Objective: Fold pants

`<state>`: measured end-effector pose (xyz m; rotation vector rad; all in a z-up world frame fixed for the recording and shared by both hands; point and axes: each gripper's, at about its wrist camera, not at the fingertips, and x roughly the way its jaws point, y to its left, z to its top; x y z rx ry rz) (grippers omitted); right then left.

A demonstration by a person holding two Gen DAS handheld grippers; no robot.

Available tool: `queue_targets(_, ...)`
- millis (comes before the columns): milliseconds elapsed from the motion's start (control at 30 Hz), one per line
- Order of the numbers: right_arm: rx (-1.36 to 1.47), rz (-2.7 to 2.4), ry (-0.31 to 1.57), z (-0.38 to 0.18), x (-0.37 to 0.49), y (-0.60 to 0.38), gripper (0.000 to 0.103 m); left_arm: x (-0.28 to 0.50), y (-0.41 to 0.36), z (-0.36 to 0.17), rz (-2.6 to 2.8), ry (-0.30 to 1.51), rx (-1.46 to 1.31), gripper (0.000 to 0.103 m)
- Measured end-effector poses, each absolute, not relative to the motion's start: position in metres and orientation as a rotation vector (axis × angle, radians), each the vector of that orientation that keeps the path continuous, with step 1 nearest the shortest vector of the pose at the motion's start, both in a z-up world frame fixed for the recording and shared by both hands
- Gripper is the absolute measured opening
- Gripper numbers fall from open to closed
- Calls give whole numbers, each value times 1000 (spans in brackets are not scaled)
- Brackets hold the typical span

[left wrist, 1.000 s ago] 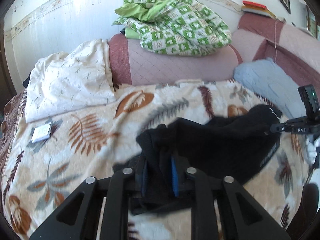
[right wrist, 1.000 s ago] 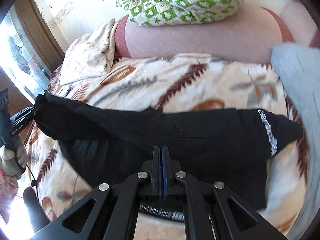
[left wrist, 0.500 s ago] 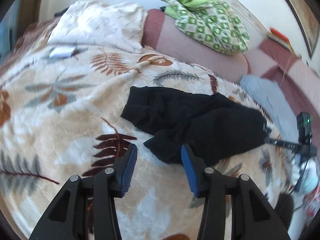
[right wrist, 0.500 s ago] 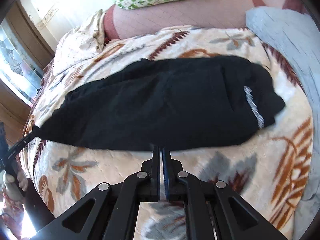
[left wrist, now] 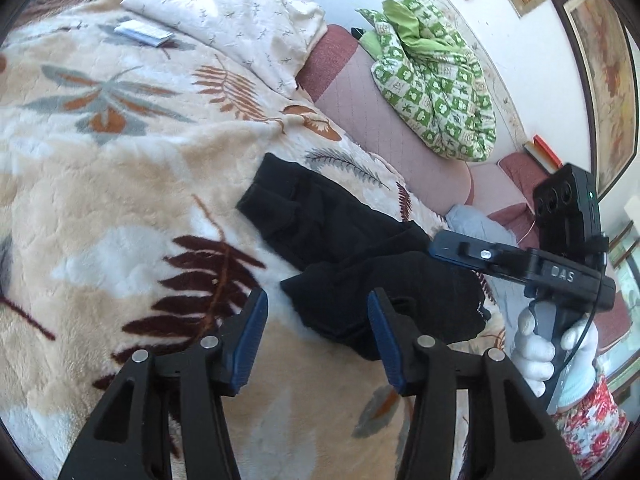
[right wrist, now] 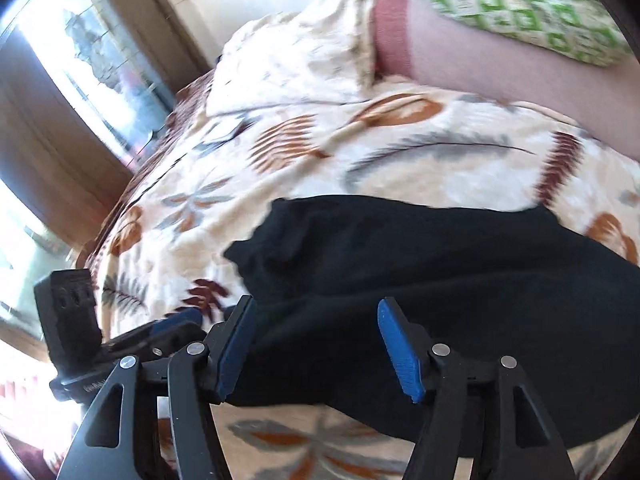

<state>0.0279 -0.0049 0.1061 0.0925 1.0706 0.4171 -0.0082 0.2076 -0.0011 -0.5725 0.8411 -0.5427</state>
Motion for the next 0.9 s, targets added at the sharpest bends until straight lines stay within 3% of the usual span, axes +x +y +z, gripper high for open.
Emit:
queue_targets(33,71,440,1095,104,33,8,43,-7,211,-4,-543,844,-590,50)
queue_targets(100,12,472,1139,99,40,33,37,-7,216,-12,-552,857,-633,50)
queue_targets(500,-400,577,1355,40,55,117,35,-12,212,-11,-574,887,-519,50)
queue_targets(567,-418,559,1383,33,56,113,17,-11,211,-10,-584,896,-496,50)
queue_targets(633,-403,562,1377,37,52,108,10,-10,214,-11,-579,895,-515,50)
queue_targets(900,-282,493,1210,94,63,86,8,-5,226,-12,-544,877,-603,51)
